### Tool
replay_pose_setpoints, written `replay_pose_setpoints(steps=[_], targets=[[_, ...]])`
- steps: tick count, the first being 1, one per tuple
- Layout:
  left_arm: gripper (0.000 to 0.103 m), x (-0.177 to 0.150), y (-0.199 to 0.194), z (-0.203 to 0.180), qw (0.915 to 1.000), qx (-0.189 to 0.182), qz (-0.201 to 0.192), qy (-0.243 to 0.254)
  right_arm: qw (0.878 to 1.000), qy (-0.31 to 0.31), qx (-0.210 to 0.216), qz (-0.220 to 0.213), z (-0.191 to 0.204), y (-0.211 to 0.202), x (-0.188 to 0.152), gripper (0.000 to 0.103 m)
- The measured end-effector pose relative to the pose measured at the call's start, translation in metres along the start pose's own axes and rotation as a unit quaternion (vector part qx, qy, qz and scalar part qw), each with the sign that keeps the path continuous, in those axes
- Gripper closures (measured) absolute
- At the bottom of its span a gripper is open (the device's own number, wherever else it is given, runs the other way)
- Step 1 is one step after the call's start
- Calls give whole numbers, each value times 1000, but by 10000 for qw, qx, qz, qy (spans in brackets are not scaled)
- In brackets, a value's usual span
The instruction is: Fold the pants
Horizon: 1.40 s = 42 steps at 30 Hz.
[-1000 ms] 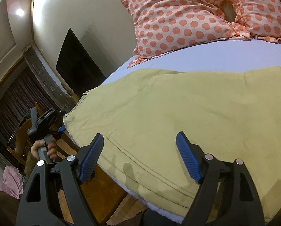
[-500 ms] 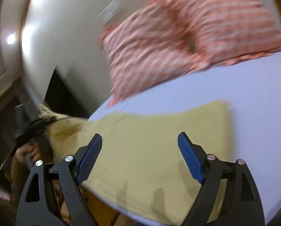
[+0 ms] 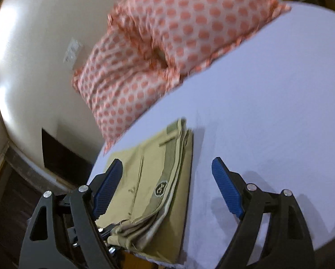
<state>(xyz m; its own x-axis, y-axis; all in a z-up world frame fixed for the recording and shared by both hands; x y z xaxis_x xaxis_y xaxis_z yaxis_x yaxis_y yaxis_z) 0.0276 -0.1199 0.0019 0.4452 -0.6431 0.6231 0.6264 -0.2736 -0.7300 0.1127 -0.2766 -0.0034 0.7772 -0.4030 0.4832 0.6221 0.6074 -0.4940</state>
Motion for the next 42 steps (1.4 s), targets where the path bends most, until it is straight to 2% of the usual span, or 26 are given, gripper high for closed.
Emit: replay_pose_setpoints(steps=[2,4,5,6,7,8,10,11,13,16,18,20,21,22,23,24,25,26,28,30,32,35,37,38,40,42], targets=[[78,0,-18,7,9988,-426,-124,-220,9994,-79,-94,339,0,20,-1,31],[73,-6,-41,37,9932,-799,-325,-781,9976,-128,-233,635,-3,35,-6,43],[61,-6,-44,63,9904,-689,-372,-1140,9963,-143,-312,787,-5,45,-7,47],[56,-12,-47,87,9873,-534,-387,-1445,9954,-253,-400,833,-4,50,-7,48],[48,-23,-48,117,9820,-298,-323,-1837,9951,-312,-412,847,-2,52,-6,50],[46,-32,-46,140,9767,-119,-204,-2134,9945,-339,-362,921,0,56,-6,52],[46,-60,-32,193,9588,114,239,-2830,9925,-421,-245,1121,5,65,-9,55],[44,-74,-26,210,9500,134,421,-3091,9922,-452,-255,1135,6,66,-8,55],[44,-91,-7,236,9326,-190,755,-3523,9927,-347,-113,1148,3,66,-5,60],[37,-96,21,246,9184,-896,1015,-3719,9926,-312,23,1173,4,69,-4,61],[37,-96,38,247,9169,-1030,1149,-3681,9912,-391,141,1261,7,73,-5,61],[31,-88,51,253,9180,-1174,1125,-3618,9891,-362,279,1396,8,78,-3,71],[31,-85,52,255,9156,-1259,1103,-3655,9871,-228,418,1532,5,82,-4,85],[38,-84,58,262,9106,-1366,1068,-3751,9832,93,744,1663,0,85,-5,88],[63,-83,60,267,9038,-1483,1054,-3875,9809,267,897,1703,-2,86,-3,89],[77,-82,67,274,8931,-1627,1103,-4047,9789,398,998,1736,-2,87,-1,90],[85,-81,70,279,8841,-1745,1153,-4179,9780,433,1067,1742,2,87,3,91],[90,-79,71,281,8827,-1741,1162,-4208,9784,391,1081,1717,8,86,8,92],[94,-59,69,285,8998,-1467,1137,-3947,9813,151,1078,1588,26,84,28,92],[95,-38,70,296,9094,-1299,994,-3824,9843,-10,1026,1435,39,85,49,93],[98,-22,77,311,9142,-1104,866,-3803,9886,-120,924,1186,46,90,78,93],[97,-5,102,338,9267,-359,851,-3641,9952,-130,468,850,37,107,112,93],[92,-8,131,346,9240,12,1191,-3635,9970,-61,14,770,21,124,122,91],[87,-11,138,346,9221,97,1299,-3644,9954,-45,-414,861,9,136,123,88],[83,-16,133,347,9221,155,1207,-3672,9874,-15,-1113,1126,-10,145,119,79],[81,-19,108,347,9269,303,930,-3622,9901,-174,-1129,812,-7,124,122,76]])
Point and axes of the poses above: each gripper's, at about its wrist camera, not at the fingertips, and y roughly the way its jaws point, z to its left, x to its top, the point moved 6 cm from there along y, roughly the way its jaws point, and after that the axes turned 7 degrees about z, right-handed, at the moved point
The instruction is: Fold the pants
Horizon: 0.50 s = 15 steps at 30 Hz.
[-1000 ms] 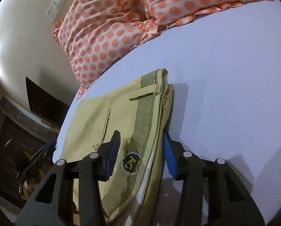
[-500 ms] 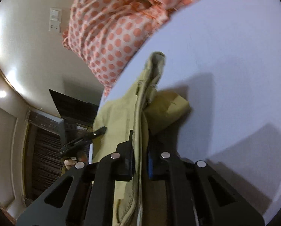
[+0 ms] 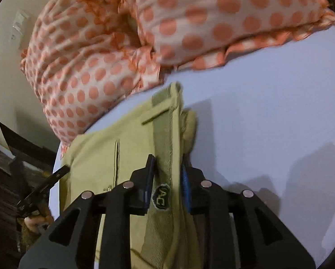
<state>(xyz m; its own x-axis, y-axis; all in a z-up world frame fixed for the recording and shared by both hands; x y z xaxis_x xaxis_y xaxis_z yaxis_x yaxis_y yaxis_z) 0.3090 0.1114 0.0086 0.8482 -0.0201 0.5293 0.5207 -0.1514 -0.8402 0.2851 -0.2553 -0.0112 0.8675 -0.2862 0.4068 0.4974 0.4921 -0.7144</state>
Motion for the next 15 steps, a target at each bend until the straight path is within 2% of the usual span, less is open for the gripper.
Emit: replay_pose_setpoints(steps=[1,2,4,5,7,8,10,11,13,14,15], targets=[[74,-4,-16,1,9998,-49,-208,21,9996,-111,98,-234,4,-14,-1,63],[65,-8,-31,-5,9989,-227,-399,36,9987,-228,252,-369,9,-24,-3,59],[54,-17,-46,-16,9966,-642,-514,38,9963,-510,512,-458,24,-36,-12,45],[51,-22,-48,-23,9951,-865,-484,44,9960,-592,549,-378,29,-34,-15,42],[51,-32,-31,-40,9920,-1258,-63,4,9967,-609,528,-37,34,-18,-20,28],[50,-35,-22,-46,9914,-1306,86,-35,9978,-526,392,116,30,-7,-19,25],[53,-43,12,-48,9916,-1138,572,-226,9983,-288,136,485,19,17,-20,25],[54,-44,14,-49,9922,-1080,567,-256,9987,-304,121,403,20,16,-19,25],[51,-50,-2,-52,9962,-790,317,-156,9975,-507,-411,258,28,0,-28,25],[45,-55,-14,-55,9974,-698,179,-75,9967,-663,-433,179,40,-4,-32,24],[42,-61,-24,-58,9981,-615,31,23,9951,-911,-376,41,50,-17,-45,15]])
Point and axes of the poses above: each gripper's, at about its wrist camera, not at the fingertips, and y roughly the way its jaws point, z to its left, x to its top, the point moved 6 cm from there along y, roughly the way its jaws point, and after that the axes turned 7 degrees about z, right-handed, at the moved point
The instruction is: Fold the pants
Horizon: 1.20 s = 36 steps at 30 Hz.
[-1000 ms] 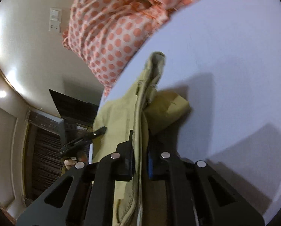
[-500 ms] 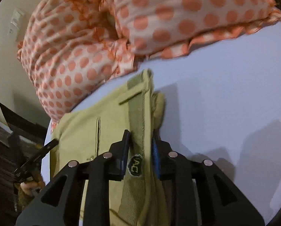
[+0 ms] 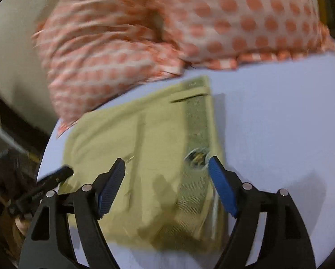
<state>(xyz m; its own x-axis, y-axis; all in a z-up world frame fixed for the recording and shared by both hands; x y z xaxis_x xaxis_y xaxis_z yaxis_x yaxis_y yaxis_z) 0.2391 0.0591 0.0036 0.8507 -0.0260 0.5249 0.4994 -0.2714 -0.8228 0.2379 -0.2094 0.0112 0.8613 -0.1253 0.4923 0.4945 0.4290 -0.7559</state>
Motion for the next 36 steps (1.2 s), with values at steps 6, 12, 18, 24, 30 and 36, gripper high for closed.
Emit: replay_pose_setpoints(steps=[6,12,18,24,30,36], targets=[[5,-91,-56,-36,9904,1066,-611,629,9879,-1170,-795,-643,57,-32,-92,1],[5,-146,-49,-50,9830,1531,-566,837,9803,-1280,-1378,-599,60,-5,-136,1],[2,-149,-38,-38,9868,1447,-536,486,9764,-1108,-1751,-615,53,2,-152,1],[2,-152,-36,-33,9904,1226,-561,299,9758,-1053,-1796,-666,53,1,-154,1],[2,-152,-35,-35,9907,1237,-492,290,9762,-1049,-1800,-611,52,1,-152,1],[2,-151,-35,-34,9913,1229,-381,281,9761,-1031,-1817,-599,53,1,-153,1]])
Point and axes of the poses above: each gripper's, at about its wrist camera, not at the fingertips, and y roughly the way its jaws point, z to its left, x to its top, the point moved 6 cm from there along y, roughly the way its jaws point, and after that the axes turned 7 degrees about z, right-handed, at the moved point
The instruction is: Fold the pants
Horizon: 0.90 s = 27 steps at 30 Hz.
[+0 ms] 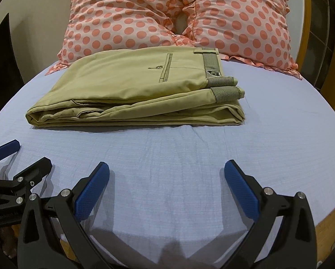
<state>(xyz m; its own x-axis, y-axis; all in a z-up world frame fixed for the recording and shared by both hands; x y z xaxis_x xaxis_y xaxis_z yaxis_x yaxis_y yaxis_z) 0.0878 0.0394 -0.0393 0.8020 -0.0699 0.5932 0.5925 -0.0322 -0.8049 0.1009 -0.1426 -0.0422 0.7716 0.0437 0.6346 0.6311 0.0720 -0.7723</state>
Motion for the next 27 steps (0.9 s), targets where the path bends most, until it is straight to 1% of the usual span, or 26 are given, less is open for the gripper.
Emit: replay_pose_setpoints(steps=[14,27], targets=[[2,0,1,2,10000,-16,84,-11,10000,5,0,1,-1,0,0,1],[2,1,1,2,10000,-28,70,6,10000,33,-22,0,-1,-1,0,1]])
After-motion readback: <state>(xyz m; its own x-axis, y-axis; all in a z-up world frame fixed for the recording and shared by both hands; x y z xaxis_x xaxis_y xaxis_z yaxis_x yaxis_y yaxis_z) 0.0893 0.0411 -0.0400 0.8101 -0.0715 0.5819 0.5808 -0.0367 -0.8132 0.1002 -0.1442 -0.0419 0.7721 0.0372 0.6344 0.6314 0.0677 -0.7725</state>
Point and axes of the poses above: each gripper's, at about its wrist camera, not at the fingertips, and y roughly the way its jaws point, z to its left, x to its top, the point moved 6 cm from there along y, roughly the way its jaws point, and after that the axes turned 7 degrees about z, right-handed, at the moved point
